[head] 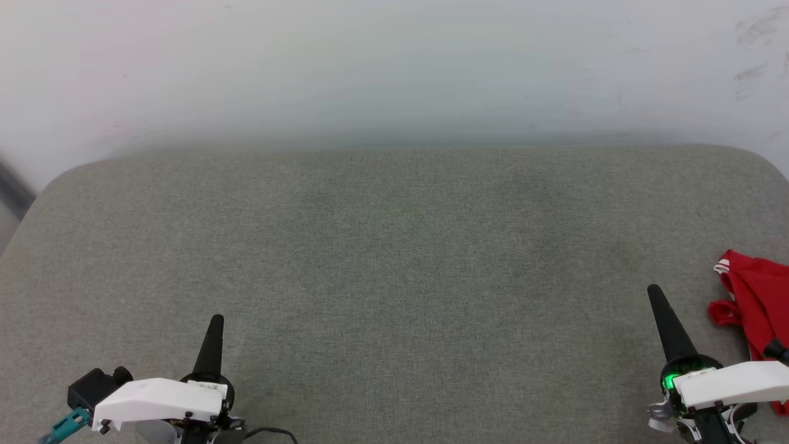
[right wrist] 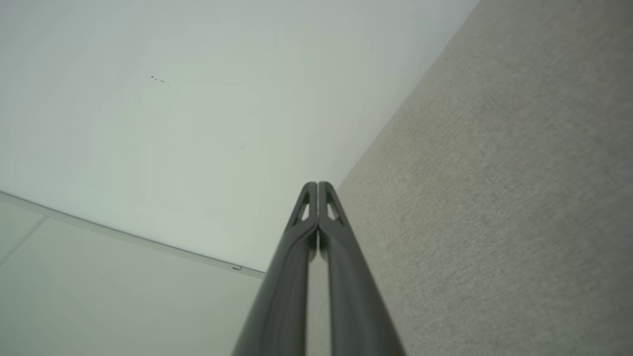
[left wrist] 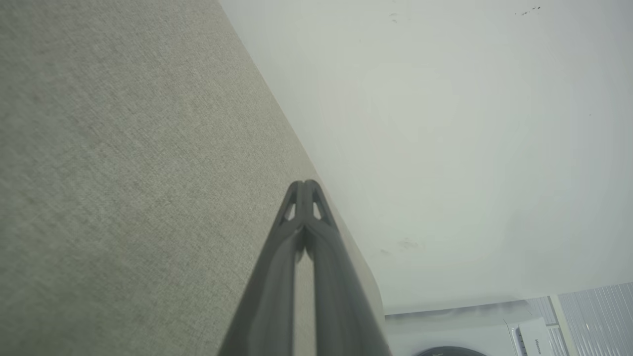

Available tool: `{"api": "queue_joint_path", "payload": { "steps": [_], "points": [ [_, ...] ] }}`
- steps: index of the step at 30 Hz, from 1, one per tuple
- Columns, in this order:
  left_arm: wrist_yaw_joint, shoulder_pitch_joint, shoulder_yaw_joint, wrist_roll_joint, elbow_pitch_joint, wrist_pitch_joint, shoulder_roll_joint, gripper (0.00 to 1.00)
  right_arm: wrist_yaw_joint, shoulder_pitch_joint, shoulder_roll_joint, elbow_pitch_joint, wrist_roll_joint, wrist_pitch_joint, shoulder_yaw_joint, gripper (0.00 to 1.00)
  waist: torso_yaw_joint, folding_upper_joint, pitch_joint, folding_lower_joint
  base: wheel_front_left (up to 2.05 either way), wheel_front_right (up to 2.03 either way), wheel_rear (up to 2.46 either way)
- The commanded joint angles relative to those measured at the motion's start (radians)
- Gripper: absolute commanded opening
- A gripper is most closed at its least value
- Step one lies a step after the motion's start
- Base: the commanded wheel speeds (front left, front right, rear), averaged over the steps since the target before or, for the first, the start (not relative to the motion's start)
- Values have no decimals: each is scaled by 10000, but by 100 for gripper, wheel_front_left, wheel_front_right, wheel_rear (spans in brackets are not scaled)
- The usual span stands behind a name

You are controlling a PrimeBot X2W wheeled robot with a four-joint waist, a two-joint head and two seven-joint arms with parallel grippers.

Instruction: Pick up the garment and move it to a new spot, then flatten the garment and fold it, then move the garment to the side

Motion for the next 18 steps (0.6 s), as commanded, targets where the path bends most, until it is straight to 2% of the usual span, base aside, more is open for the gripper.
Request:
{"api": "queue_joint_path", "payload": {
  "steps": [1, 18],
  "points": [
    [-100, -279, 79, -211, -48, 66, 9, 0, 0, -246, -41, -12, 260, 15, -28, 0, 3, 0, 1, 0, 0, 0, 0],
    [-261, -408, 335, -1594, 45, 472, -149, 0, -1, -454, -27, 416, 1862, 111, -89, 0, 41, 0, 19, 0, 0, 0, 0]
  ]
}}
